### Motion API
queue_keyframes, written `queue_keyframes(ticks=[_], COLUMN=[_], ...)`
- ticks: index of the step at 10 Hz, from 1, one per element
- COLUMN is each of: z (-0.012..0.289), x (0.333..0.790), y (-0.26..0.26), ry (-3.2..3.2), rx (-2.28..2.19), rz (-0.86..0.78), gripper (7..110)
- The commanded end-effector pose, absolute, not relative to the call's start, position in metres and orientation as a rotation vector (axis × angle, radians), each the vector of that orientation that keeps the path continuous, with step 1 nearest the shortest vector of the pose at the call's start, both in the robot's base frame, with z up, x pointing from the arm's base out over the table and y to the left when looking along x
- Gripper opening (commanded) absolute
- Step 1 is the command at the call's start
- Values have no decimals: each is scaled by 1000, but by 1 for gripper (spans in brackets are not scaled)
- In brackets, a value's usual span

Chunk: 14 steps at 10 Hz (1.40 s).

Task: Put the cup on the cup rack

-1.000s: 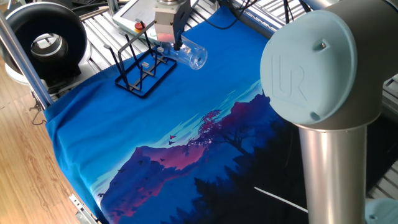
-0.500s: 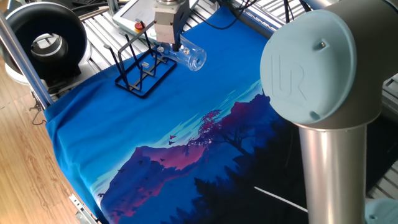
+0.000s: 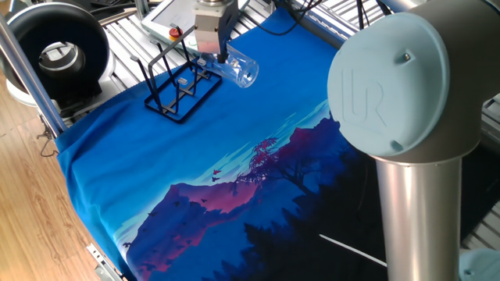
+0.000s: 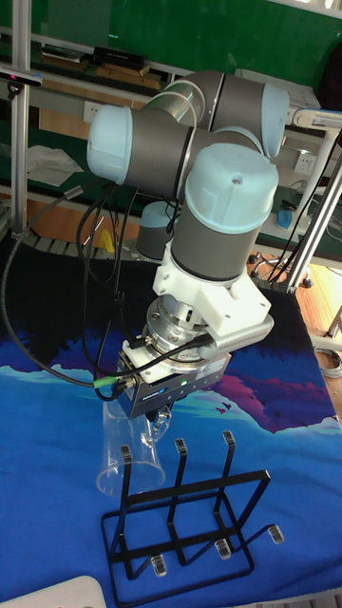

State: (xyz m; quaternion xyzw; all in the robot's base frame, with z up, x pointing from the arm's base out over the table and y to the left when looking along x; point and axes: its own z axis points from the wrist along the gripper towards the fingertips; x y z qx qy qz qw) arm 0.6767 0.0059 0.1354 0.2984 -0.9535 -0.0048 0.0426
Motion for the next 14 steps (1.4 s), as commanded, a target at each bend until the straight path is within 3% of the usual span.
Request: queue_keyframes(ticks=[1,7,14], z=[138,146,144], x=[682,689,724], y=[4,-8,15], ry=[-2939,-2926,-2950], rx=[904,957,1008], rz=[-30,-33,-16], gripper=[7,7,7])
